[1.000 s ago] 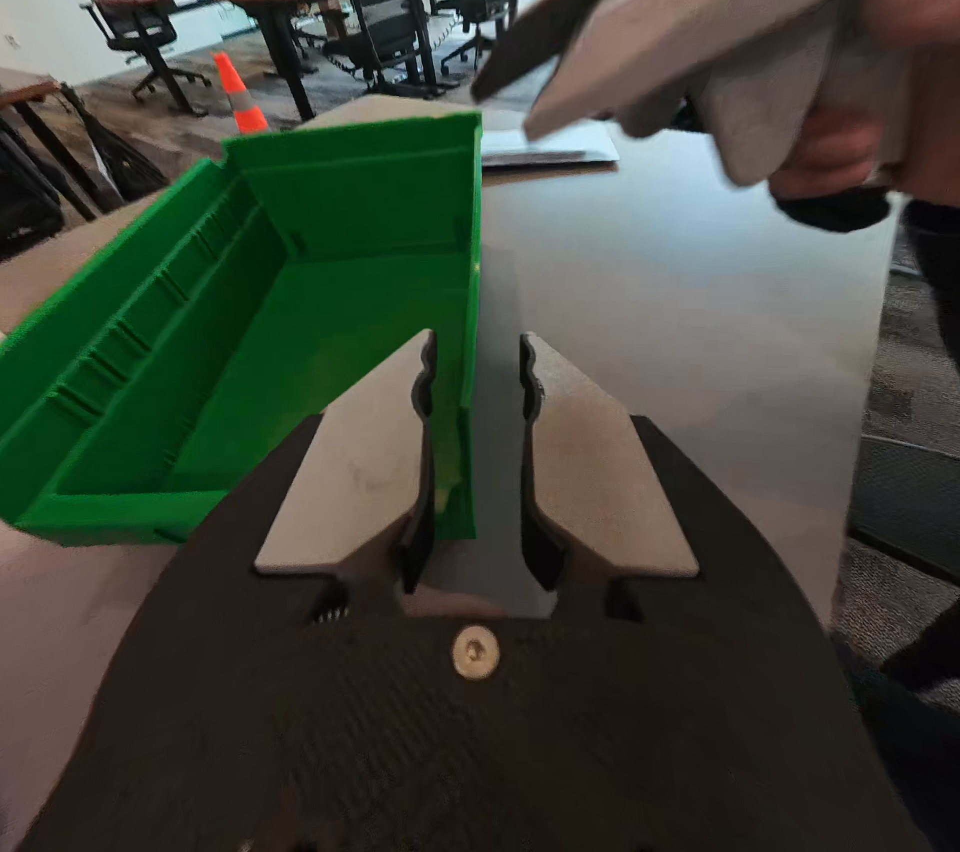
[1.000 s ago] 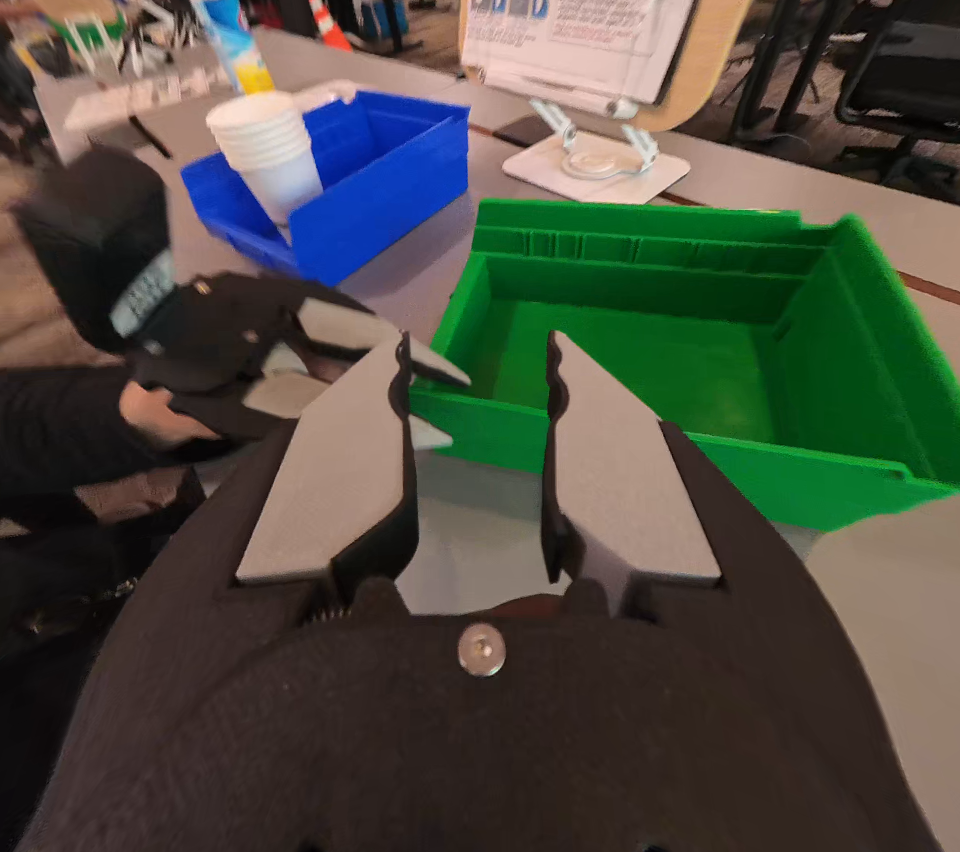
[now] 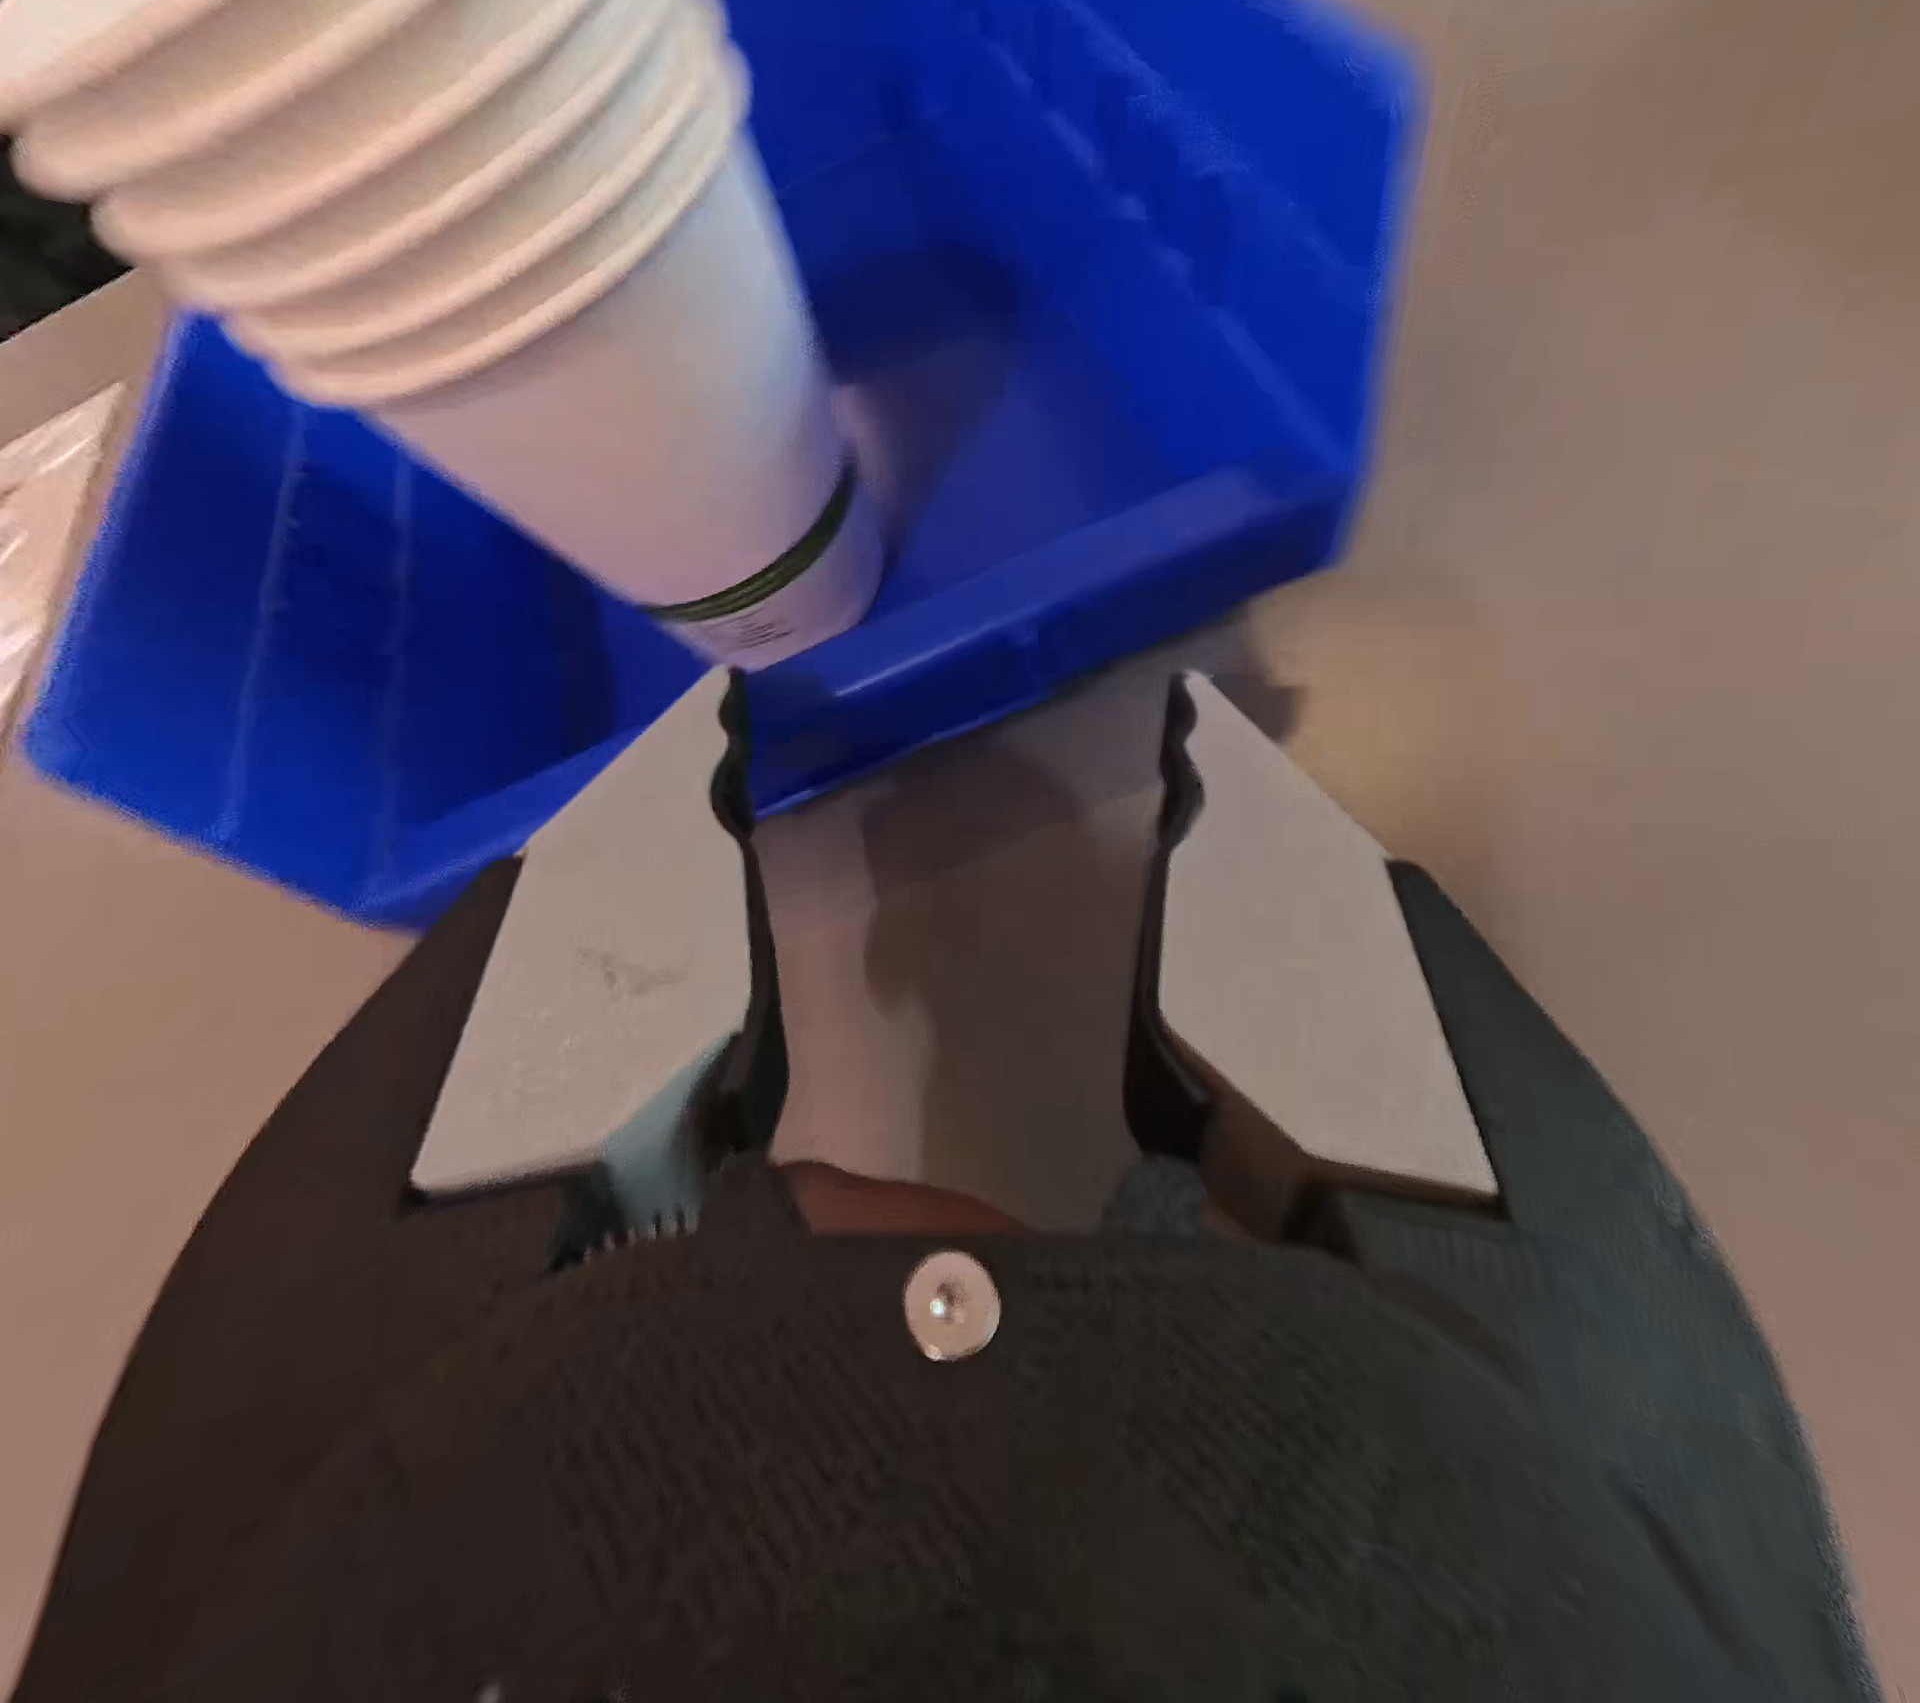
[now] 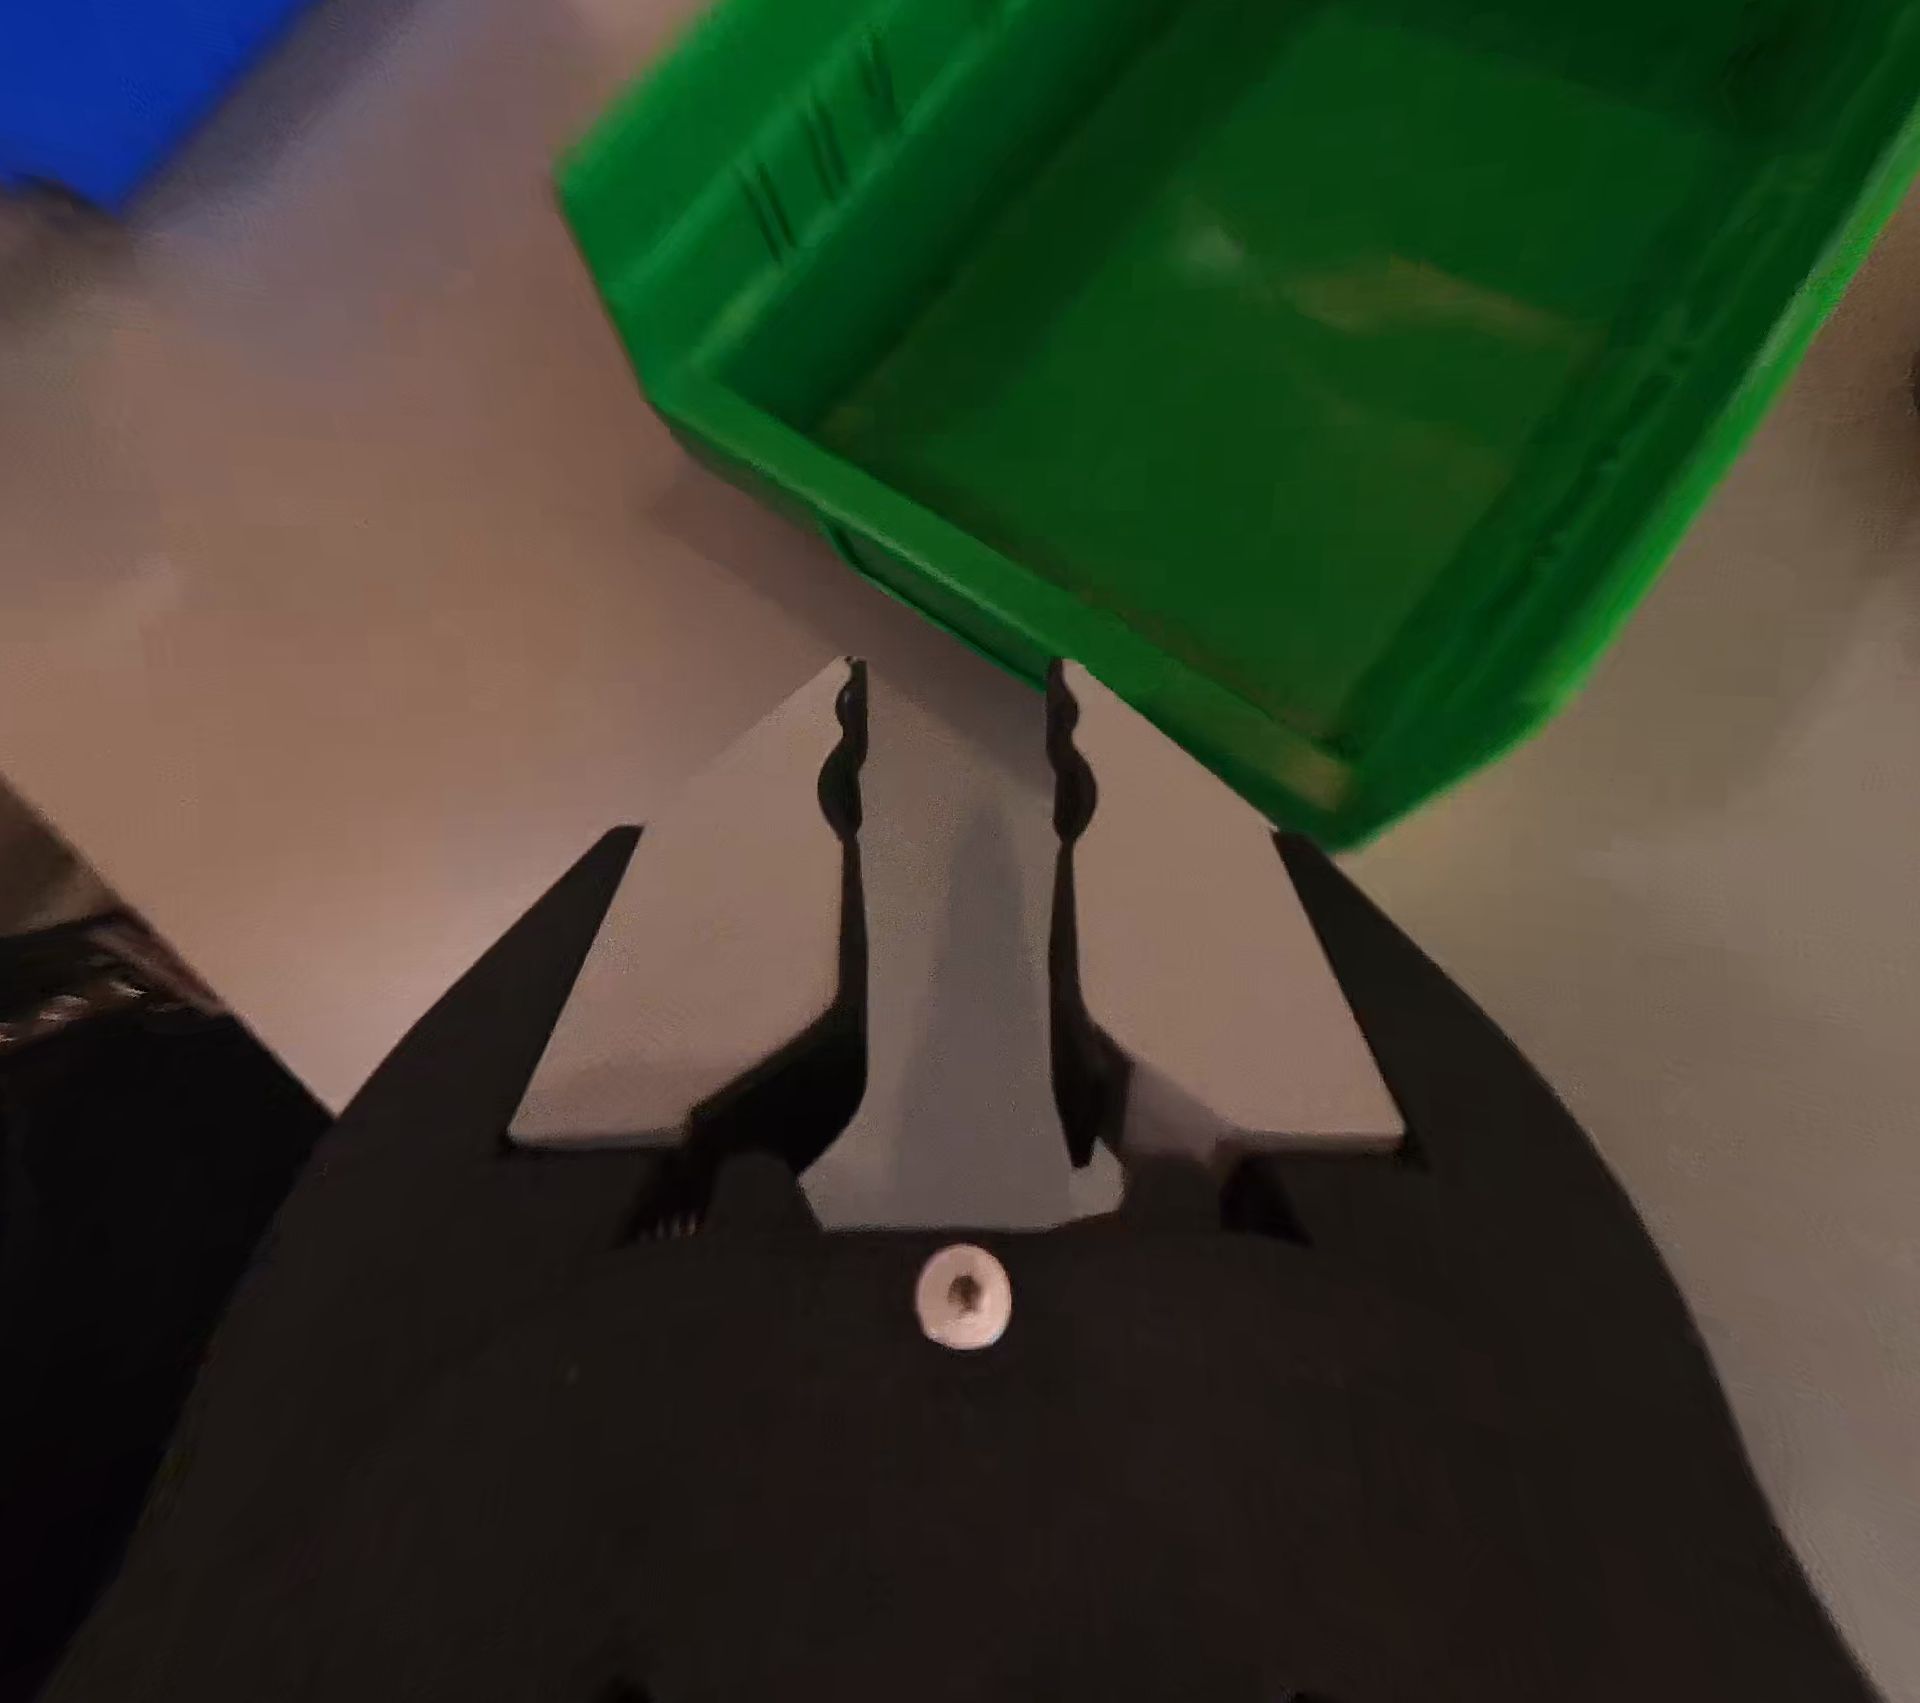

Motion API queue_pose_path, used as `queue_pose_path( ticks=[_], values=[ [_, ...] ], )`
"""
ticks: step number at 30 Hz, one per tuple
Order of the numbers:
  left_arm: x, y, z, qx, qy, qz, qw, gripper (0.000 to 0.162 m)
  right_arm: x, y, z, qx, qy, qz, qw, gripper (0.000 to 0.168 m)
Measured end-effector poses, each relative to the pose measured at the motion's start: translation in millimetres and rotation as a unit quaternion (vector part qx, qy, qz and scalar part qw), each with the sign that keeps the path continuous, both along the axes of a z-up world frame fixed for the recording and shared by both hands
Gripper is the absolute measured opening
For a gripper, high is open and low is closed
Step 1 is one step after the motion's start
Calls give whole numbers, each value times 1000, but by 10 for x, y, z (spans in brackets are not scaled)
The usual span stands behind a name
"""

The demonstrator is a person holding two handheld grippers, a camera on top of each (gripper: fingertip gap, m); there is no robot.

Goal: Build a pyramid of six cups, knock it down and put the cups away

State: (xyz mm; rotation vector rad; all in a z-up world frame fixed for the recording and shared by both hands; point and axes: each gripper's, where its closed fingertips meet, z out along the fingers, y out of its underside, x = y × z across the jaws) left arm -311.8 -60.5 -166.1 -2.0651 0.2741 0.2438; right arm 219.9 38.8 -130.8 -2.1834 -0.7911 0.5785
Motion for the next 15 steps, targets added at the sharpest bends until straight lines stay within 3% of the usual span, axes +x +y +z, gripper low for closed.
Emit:
queue_pose_path(
  ticks=[2, 6, 8, 9, 10, 11, 14, 15],
  values=[
    [357, -26, 110, 20, -14, -66, 997, 70, -200, -48, 308, 49, 70, 28, 996, 41],
    [746, 122, 393, 87, -30, -98, 991, 65, -773, -154, 607, 142, 129, 79, 978, 54],
    [828, 250, 297, 54, -42, -94, 993, 62, -1048, -159, 476, 163, 98, 87, 978, 58],
    [828, 330, 240, 40, -45, -83, 995, 53, -1153, -128, 349, 165, 68, 82, 981, 61],
    [794, 420, 204, 38, -42, -67, 996, 25, -1247, -90, 205, 165, 33, 78, 983, 67],
    [785, 500, 186, 42, -43, -61, 996, 12, -1319, -30, 73, 170, -1, 69, 983, 73],
    [580, 647, 183, 62, -8, 5, 998, 4, -1388, 238, -187, 204, -85, 25, 975, 72],
    [463, 652, 186, 63, 16, 28, 997, 3, -1362, 307, -271, 204, -113, 15, 972, 61]
  ],
)
